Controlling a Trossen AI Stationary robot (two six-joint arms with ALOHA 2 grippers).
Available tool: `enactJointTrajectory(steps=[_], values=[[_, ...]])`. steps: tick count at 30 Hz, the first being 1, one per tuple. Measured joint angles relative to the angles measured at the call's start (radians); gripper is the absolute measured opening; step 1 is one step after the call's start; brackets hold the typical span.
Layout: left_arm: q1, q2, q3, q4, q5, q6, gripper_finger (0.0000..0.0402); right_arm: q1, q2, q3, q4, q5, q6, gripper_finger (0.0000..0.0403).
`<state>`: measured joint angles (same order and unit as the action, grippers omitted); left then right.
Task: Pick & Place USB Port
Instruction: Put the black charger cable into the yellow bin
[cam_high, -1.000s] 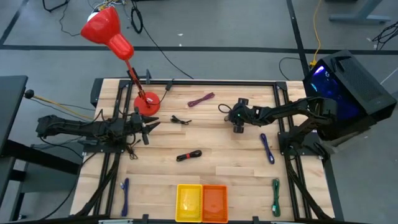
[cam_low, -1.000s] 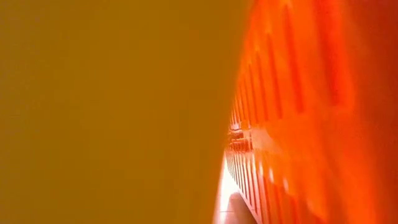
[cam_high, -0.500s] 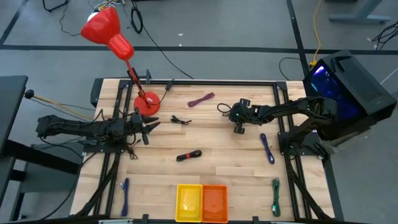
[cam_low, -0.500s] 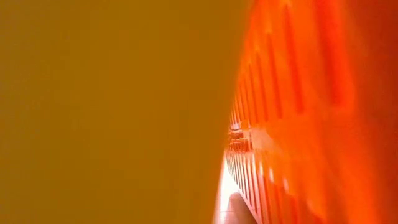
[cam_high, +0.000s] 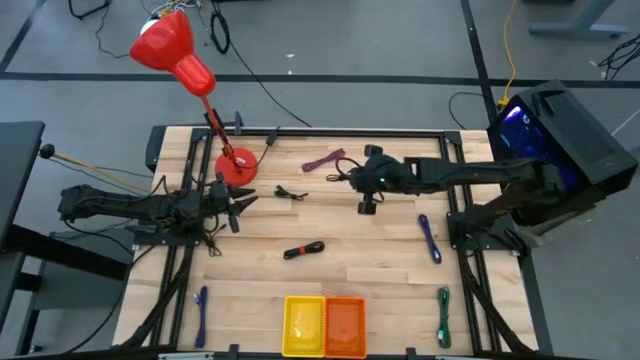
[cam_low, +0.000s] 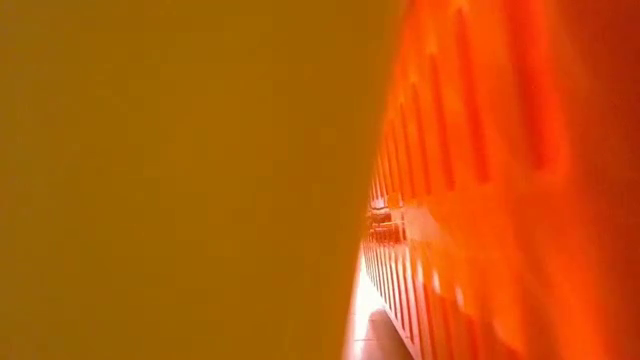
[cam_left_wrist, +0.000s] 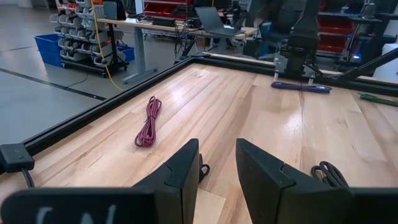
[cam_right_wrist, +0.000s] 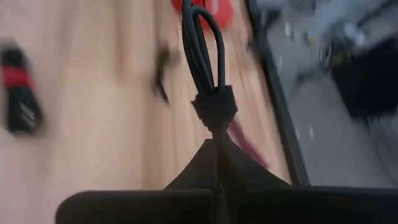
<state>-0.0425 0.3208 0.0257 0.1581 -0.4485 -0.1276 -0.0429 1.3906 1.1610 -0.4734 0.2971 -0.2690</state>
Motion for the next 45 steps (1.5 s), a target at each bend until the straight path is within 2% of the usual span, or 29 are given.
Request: enactJointTrajectory(steps=[4,8,13,17,20,23,26,29,33,37,40,45], values=[[0.0,0.0,0.0,0.0,0.012,-0.003,0.0112,0.132,-0.014,0.059,-0.016,-0.001,0.027,0.0001],[0.0,0.0,0.0,0.026,0.105,-0.063,0.0112,0.267,-0.017,0.074,-0.008,0.044,0.072,0.0],[-0.002,0.028,0.0,0.26,0.32,-0.1,0.0112,0.388,0.011,0.074,0.034,0.154,0.123,0.0],[-0.032,0.118,0.003,0.466,0.338,-0.08,0.0112,0.427,0.031,0.074,0.111,0.182,0.108,0.0],[-0.07,0.232,0.016,0.568,0.338,-0.073,0.0112,0.428,0.044,0.074,0.15,0.183,0.087,0.0],[-0.12,0.39,0.11,0.585,0.316,-0.043,0.0112,0.41,0.056,0.074,0.186,0.184,0.066,0.0],[-0.161,0.583,0.253,0.588,0.288,0.059,0.0112,0.393,0.064,0.074,0.217,0.184,0.047,0.0],[-0.178,0.748,0.391,0.557,0.3,0.181,0.0112,0.383,0.067,0.074,0.237,0.184,0.04,0.0],[-0.177,0.914,0.541,0.556,0.339,0.254,0.0112,0.383,0.068,0.074,0.243,0.181,0.035,0.0],[-0.177,1.013,0.667,0.552,0.357,0.328,0.0112,0.385,0.068,0.073,0.221,0.145,0.045,0.0],[-0.178,1.042,0.727,0.516,0.374,0.373,0.0112,0.385,0.068,0.056,0.216,0.14,0.05,0.0],[-0.178,1.042,0.748,0.484,0.375,0.383,0.0112,0.385,0.068,0.047,0.208,0.13,0.052,0.0]])
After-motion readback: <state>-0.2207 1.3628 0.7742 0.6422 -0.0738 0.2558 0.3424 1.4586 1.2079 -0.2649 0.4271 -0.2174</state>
